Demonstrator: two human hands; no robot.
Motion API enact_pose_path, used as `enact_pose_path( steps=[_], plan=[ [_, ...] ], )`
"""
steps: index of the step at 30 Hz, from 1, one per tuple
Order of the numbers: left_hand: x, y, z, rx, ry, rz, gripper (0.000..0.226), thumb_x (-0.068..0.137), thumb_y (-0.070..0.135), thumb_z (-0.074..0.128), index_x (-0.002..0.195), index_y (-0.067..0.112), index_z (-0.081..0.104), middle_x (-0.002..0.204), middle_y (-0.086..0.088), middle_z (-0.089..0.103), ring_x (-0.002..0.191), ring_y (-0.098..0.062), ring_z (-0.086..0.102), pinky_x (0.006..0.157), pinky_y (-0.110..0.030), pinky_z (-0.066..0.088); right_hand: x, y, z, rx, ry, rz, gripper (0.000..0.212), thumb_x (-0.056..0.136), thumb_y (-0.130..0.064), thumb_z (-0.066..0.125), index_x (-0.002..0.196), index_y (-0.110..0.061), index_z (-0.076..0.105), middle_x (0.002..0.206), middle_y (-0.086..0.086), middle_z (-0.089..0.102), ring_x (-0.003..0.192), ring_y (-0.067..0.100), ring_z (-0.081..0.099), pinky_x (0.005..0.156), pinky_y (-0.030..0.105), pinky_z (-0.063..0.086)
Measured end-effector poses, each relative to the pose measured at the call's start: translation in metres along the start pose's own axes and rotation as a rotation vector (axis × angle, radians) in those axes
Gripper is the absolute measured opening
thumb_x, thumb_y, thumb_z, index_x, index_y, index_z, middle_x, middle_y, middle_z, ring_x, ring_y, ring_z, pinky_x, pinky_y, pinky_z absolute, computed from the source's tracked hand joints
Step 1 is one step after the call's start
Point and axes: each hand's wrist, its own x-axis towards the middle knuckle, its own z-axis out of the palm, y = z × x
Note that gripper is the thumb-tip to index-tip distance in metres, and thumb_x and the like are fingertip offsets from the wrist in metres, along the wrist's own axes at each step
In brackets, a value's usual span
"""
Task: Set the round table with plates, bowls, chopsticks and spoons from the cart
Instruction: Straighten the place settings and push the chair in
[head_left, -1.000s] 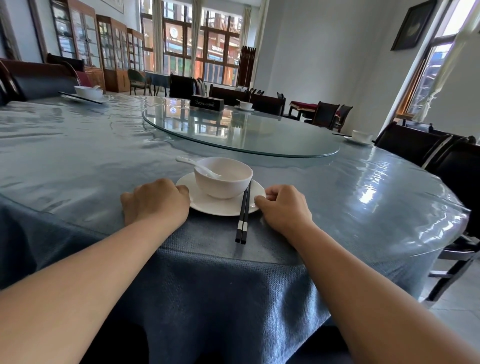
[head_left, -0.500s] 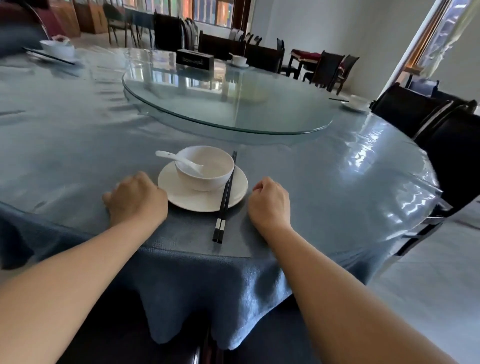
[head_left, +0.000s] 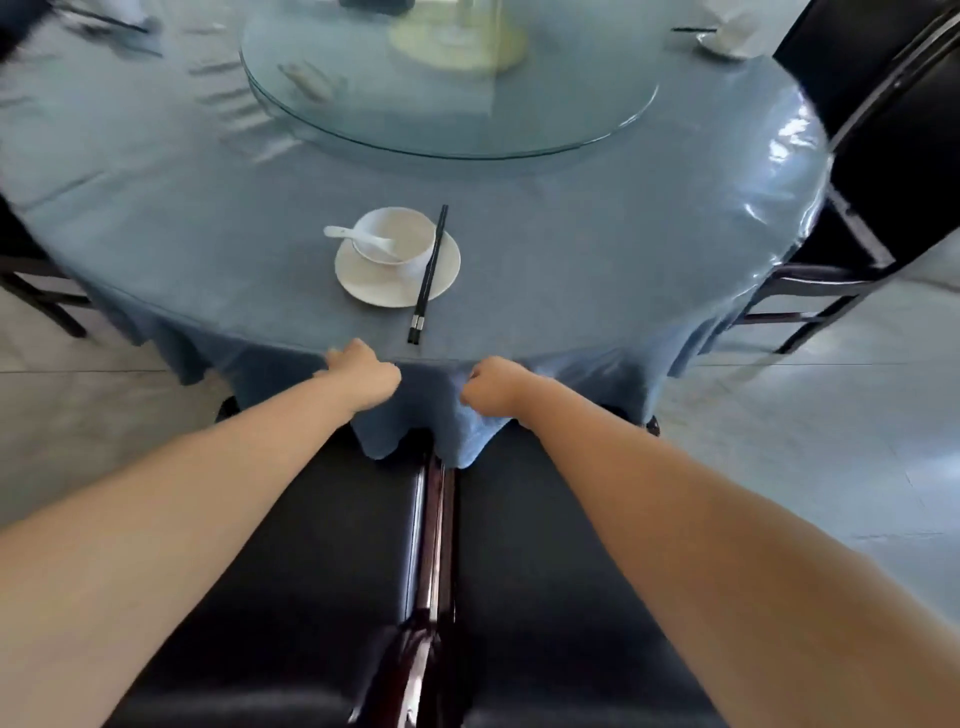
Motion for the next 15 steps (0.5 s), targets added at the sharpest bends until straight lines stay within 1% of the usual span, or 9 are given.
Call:
enact_pose_path(
  steps=[1,2,4,6,7,9,11,13,15],
  plan=[
    [-0.023,0.006,0.004,-0.062,-0.043,0.021,0.048,0.091,0.018,0.054,0.133,-0.002,0.046,0.137,-0.028,0.046,0.122,-0.043,0.049,0.087,-0.037,0.046,-0.022,0.009,-0.001,-0.036,-0.043,0.01,0.03,0.097,-0.019,0.047,0.12,-0.003,0.061,0.134,0.017,0.055,0.108,0.029,0.053,0.084,0.032,0.039],
    [-0.046,0.012,0.009,-0.077,-0.068,0.065,0.04,0.09,0.013,0.053,0.125,-0.005,0.052,0.128,-0.031,0.054,0.115,-0.044,0.054,0.078,-0.035,0.045,-0.046,0.02,-0.002,-0.069,-0.076,0.012,0.035,0.098,-0.021,0.045,0.125,-0.004,0.059,0.136,0.017,0.055,0.109,0.029,0.052,0.085,0.032,0.039],
    [-0.097,0.028,0.019,0.028,-0.102,0.173,0.028,0.091,0.009,0.049,0.11,-0.007,0.061,0.114,-0.03,0.063,0.104,-0.042,0.062,0.073,-0.034,0.047,-0.098,0.05,-0.006,-0.092,-0.062,-0.025,0.024,0.099,-0.018,0.044,0.107,-0.007,0.063,0.124,0.015,0.061,0.1,0.026,0.05,0.079,0.032,0.035],
    [-0.156,0.05,0.033,0.258,-0.172,0.281,0.024,0.091,0.012,0.048,0.1,-0.004,0.063,0.107,-0.026,0.066,0.084,-0.036,0.063,0.062,-0.028,0.044,-0.155,0.088,-0.016,-0.132,-0.009,-0.024,0.023,0.097,-0.017,0.046,0.082,-0.008,0.06,0.094,0.008,0.062,0.093,0.031,0.052,0.07,0.032,0.035],
    [-0.187,0.062,0.041,0.362,-0.216,0.323,0.019,0.09,0.013,0.047,0.091,0.0,0.061,0.099,-0.023,0.066,0.07,-0.03,0.059,0.055,-0.027,0.04,-0.183,0.11,-0.021,-0.128,0.005,0.013,0.022,0.096,-0.019,0.047,0.08,-0.008,0.058,0.091,0.006,0.061,0.09,0.033,0.053,0.069,0.031,0.037],
    [-0.241,0.097,0.063,0.503,-0.271,0.397,0.018,0.087,0.011,0.044,0.085,0.003,0.06,0.076,-0.016,0.06,0.057,-0.023,0.052,0.05,-0.028,0.04,-0.24,0.16,-0.036,-0.072,0.072,0.106,0.02,0.092,-0.02,0.051,0.096,-0.006,0.063,0.101,0.012,0.063,0.094,0.034,0.058,0.073,0.031,0.042],
    [-0.291,0.14,0.087,0.567,-0.274,0.492,0.016,0.082,0.01,0.043,0.078,0.005,0.057,0.065,-0.013,0.056,0.055,-0.026,0.055,0.055,-0.03,0.047,-0.296,0.212,-0.049,-0.033,0.12,0.197,0.022,0.091,-0.019,0.052,0.1,-0.005,0.066,0.098,0.015,0.066,0.088,0.032,0.061,0.074,0.031,0.047],
    [-0.344,0.187,0.115,0.605,-0.281,0.62,0.016,0.083,0.011,0.044,0.072,0.007,0.055,0.063,-0.012,0.056,0.055,-0.027,0.057,0.052,-0.03,0.046,-0.355,0.265,-0.063,-0.053,0.145,0.299,0.022,0.09,-0.015,0.051,0.092,-0.002,0.069,0.08,0.015,0.067,0.065,0.028,0.058,0.063,0.029,0.049],
    [-0.39,0.233,0.145,0.676,-0.3,0.754,0.02,0.088,0.013,0.045,0.091,0.002,0.062,0.079,-0.015,0.064,0.071,-0.031,0.063,0.054,-0.03,0.043,-0.403,0.314,-0.077,-0.031,0.172,0.425,0.025,0.088,-0.011,0.05,0.09,0.001,0.072,0.073,0.016,0.068,0.051,0.025,0.054,0.052,0.027,0.047]
  ],
)
